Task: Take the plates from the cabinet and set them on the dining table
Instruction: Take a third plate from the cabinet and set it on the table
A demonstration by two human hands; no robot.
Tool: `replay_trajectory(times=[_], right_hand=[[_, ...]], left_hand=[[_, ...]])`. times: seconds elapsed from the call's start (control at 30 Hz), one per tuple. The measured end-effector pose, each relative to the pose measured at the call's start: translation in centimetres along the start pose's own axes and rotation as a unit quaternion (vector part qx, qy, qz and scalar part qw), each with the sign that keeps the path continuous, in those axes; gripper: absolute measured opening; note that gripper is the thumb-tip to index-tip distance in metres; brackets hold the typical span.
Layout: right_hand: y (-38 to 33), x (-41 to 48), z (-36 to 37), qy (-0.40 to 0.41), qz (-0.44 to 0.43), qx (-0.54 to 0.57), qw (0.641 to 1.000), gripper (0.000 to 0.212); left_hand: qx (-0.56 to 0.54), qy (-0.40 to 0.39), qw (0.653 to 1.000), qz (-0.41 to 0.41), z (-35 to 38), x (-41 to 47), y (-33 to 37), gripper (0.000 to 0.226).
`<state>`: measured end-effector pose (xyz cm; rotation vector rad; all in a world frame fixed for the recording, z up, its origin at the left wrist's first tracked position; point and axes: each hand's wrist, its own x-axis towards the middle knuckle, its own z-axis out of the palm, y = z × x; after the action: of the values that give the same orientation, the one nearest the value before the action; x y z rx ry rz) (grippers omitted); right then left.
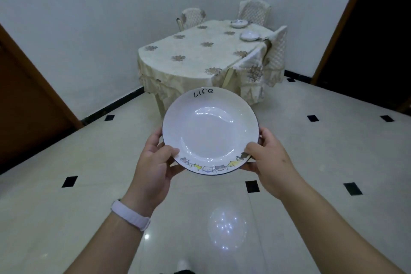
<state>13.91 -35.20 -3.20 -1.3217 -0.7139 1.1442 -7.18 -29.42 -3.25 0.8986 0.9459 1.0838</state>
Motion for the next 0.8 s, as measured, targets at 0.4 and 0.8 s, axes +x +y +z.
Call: replay_trajectory(times=[0.4, 0.8], right_hand=[[-0.1, 11.3, -0.7, 0.084, 0.019, -0.016, 0.996, 0.041], [-3.3, 30.8, 8.2, 0.087, 0.053, -0.010, 0.995, 0.045]], left_hand=[[-0.006, -0.055, 0.996, -0.064, 2.1, 14.4, -1.7, 0.060], [-0.009, -0.064, 0.995, -0.076, -1.6, 34.9, 3.8, 0.061]])
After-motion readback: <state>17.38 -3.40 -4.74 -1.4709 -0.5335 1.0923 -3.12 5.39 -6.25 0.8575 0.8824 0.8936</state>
